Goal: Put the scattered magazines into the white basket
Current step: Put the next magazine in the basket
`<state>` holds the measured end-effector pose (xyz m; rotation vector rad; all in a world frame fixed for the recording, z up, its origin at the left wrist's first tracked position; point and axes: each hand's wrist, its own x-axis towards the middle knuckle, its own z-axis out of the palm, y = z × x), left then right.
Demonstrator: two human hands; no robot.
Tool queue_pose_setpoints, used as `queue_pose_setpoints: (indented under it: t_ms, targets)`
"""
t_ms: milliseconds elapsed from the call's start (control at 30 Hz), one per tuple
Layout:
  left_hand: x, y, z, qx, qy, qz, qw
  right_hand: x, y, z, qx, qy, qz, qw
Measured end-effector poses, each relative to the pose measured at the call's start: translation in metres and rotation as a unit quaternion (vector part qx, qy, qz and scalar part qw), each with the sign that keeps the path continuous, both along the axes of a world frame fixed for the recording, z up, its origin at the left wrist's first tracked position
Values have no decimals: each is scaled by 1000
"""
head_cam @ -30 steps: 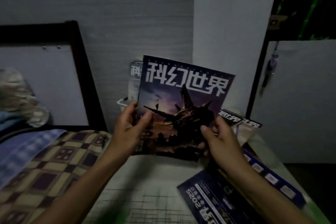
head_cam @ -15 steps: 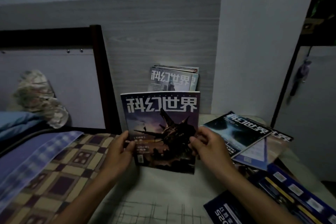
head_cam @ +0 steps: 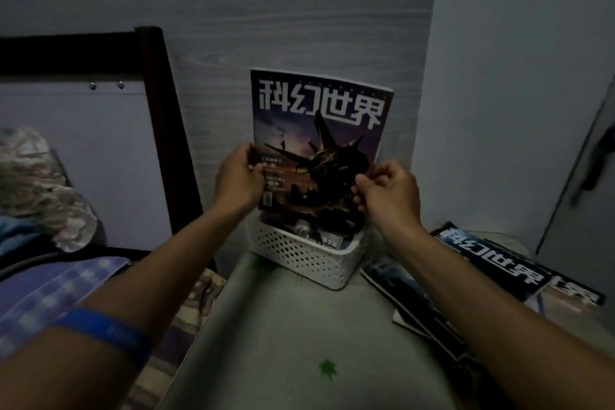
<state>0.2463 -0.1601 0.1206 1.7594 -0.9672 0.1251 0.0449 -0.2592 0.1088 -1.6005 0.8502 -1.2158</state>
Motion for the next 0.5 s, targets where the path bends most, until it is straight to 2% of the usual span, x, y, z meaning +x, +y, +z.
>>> queue_pose_setpoints:
  t_ms: [200,300,433,500]
  targets:
    - [18,-25,-52,98,-3,41,994,20,-23,-49,48,59,-28,997]
    - [18,-29,-73,117,-24,62,991,26,-23,-59,22,86,-80,993]
    - [19,-29,-75,80,74,80,991,24,-20,-56,28,103,-119,987]
    - [11,-26,-72,75,92,75,990,18,-18,-55,31,89,-78,992]
